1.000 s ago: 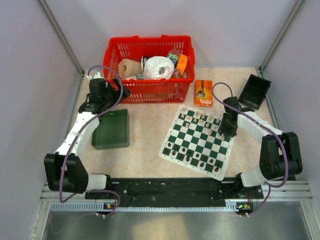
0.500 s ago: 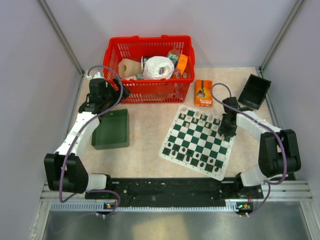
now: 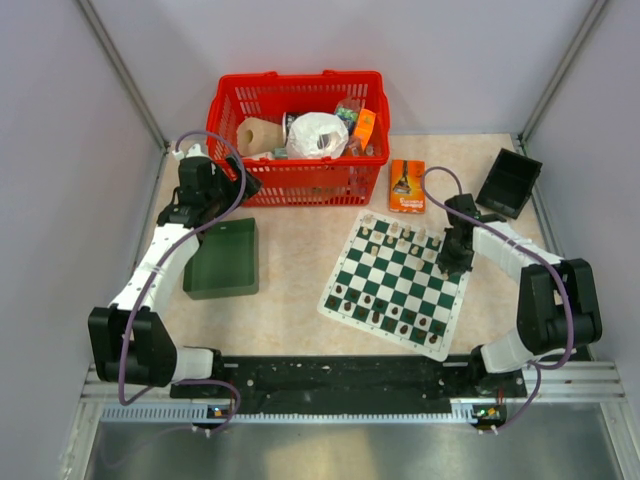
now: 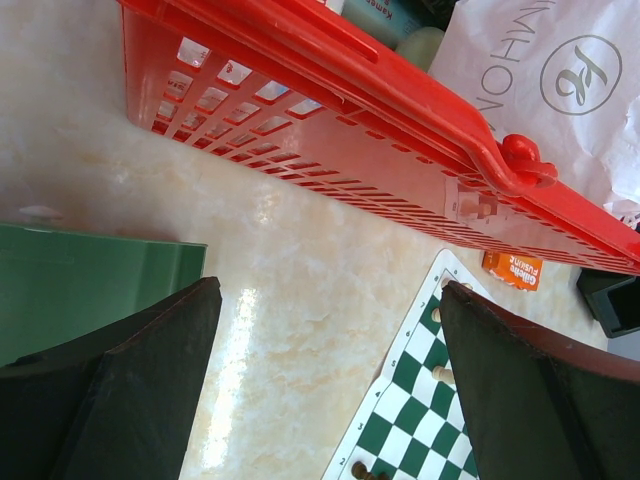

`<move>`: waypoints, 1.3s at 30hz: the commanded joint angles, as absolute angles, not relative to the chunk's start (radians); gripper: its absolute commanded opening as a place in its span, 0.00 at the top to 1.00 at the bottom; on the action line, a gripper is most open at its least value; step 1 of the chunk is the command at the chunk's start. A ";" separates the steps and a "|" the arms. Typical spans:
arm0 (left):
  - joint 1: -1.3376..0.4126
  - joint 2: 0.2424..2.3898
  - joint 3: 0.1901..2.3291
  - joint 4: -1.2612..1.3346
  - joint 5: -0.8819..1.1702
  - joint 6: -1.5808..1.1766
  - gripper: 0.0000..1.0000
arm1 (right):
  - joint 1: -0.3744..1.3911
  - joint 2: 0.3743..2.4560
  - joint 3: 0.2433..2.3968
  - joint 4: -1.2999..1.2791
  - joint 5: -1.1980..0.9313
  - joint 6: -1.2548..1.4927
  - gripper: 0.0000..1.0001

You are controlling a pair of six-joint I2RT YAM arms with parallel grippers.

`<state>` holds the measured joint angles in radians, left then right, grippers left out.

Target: Set up the chess pieces on the board

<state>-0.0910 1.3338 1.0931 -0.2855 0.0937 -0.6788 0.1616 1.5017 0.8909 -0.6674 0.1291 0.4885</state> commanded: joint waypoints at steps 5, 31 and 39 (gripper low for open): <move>-0.086 1.335 1.104 -0.239 0.104 -0.681 0.05 | 0.150 1.486 0.907 -0.681 0.130 0.466 0.88; -0.086 1.327 1.106 -0.238 0.103 -0.684 0.05 | 0.054 1.486 0.966 -0.604 0.149 0.483 0.91; -0.086 1.322 1.104 -0.241 0.100 -0.683 0.05 | 0.032 1.509 0.945 -0.574 0.152 0.477 0.91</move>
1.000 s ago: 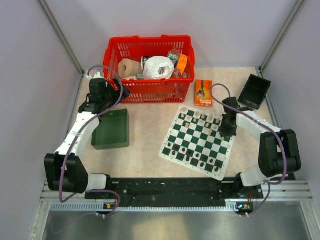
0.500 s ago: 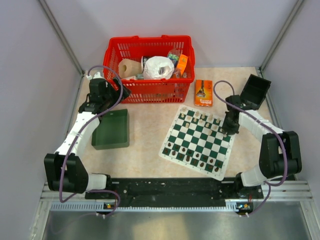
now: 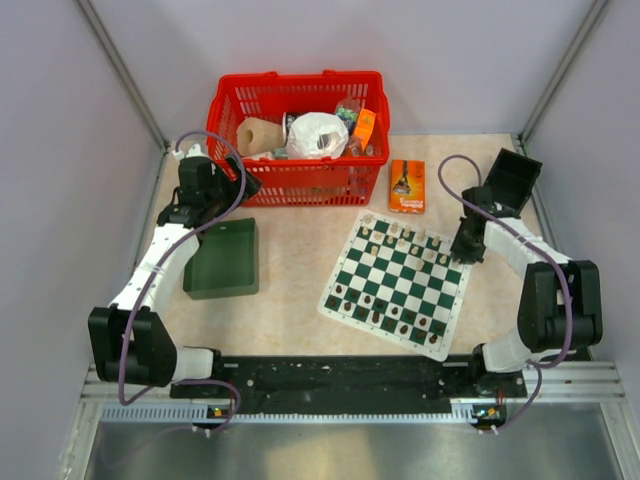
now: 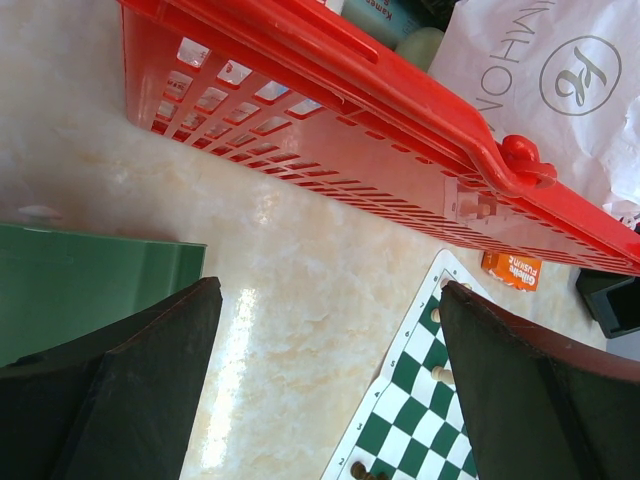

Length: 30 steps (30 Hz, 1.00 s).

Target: Set up the chess pieces on the board

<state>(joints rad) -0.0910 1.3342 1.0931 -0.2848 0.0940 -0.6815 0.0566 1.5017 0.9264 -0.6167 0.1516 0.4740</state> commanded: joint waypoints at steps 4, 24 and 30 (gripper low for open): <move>-0.086 1.330 1.109 -0.238 0.106 -0.689 0.05 | 0.025 1.525 0.930 -0.551 0.143 0.474 0.91; -0.086 1.335 1.104 -0.232 0.115 -0.693 0.05 | 0.021 1.562 0.927 -0.558 0.141 0.469 0.87; -0.086 1.341 1.108 -0.230 0.117 -0.692 0.05 | 0.021 1.542 0.925 -0.558 0.143 0.469 0.79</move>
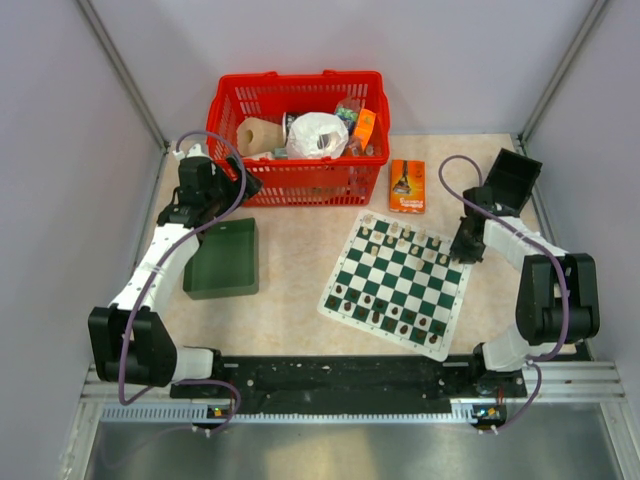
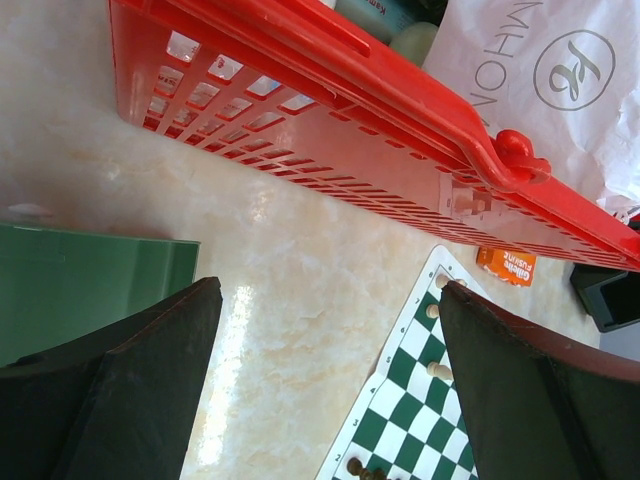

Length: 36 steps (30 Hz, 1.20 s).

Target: Set up the chess pieces on the board

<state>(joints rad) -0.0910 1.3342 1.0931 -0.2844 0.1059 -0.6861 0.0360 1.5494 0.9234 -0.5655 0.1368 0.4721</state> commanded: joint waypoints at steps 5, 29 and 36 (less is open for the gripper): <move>-0.086 1.342 1.103 -0.232 0.117 -0.690 0.05 | 0.021 1.531 0.946 -0.578 0.153 0.462 0.73; -0.086 1.336 1.094 -0.227 0.115 -0.692 0.05 | 0.021 1.549 0.985 -0.568 0.150 0.440 0.74; -0.086 1.338 1.095 -0.227 0.115 -0.692 0.05 | 0.021 1.563 0.988 -0.561 0.146 0.439 0.79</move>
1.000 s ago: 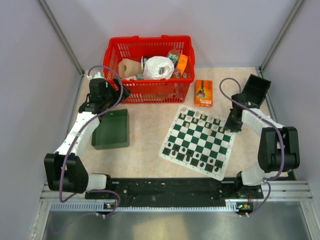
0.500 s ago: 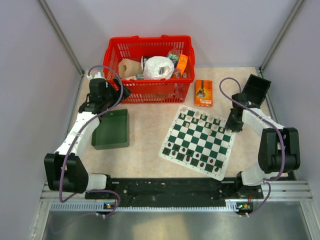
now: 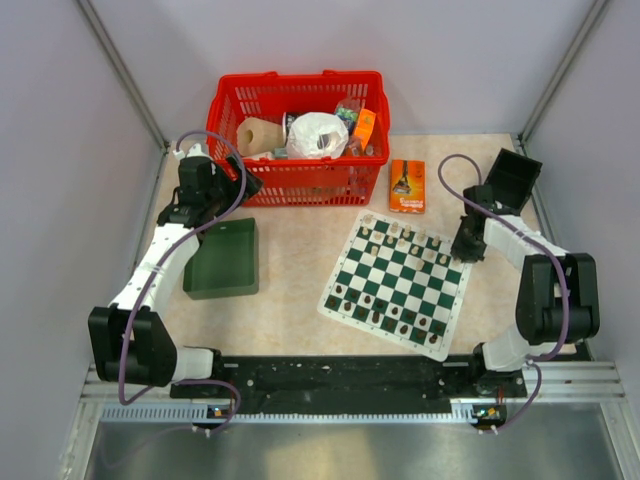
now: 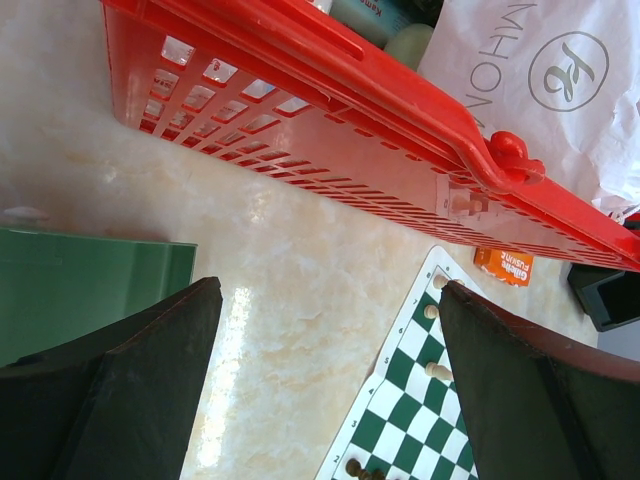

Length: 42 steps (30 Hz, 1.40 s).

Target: Set up the chess pieces on the board

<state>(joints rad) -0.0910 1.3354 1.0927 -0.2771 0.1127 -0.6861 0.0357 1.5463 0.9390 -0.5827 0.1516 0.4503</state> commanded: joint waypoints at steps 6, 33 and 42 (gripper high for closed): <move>-0.086 1.339 1.094 -0.227 0.117 -0.692 0.05 | 0.021 1.563 0.985 -0.561 0.138 0.437 0.79; -0.086 1.344 1.098 -0.227 0.120 -0.696 0.05 | 0.021 1.528 0.983 -0.595 0.130 0.426 0.87; -0.086 1.347 1.101 -0.225 0.124 -0.698 0.05 | 0.021 1.509 0.980 -0.600 0.135 0.429 0.88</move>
<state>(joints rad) -0.0910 1.3403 1.0927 -0.2729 0.1162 -0.6903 0.0357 1.5520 0.9394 -0.5934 0.1364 0.4370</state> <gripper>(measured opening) 0.946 0.131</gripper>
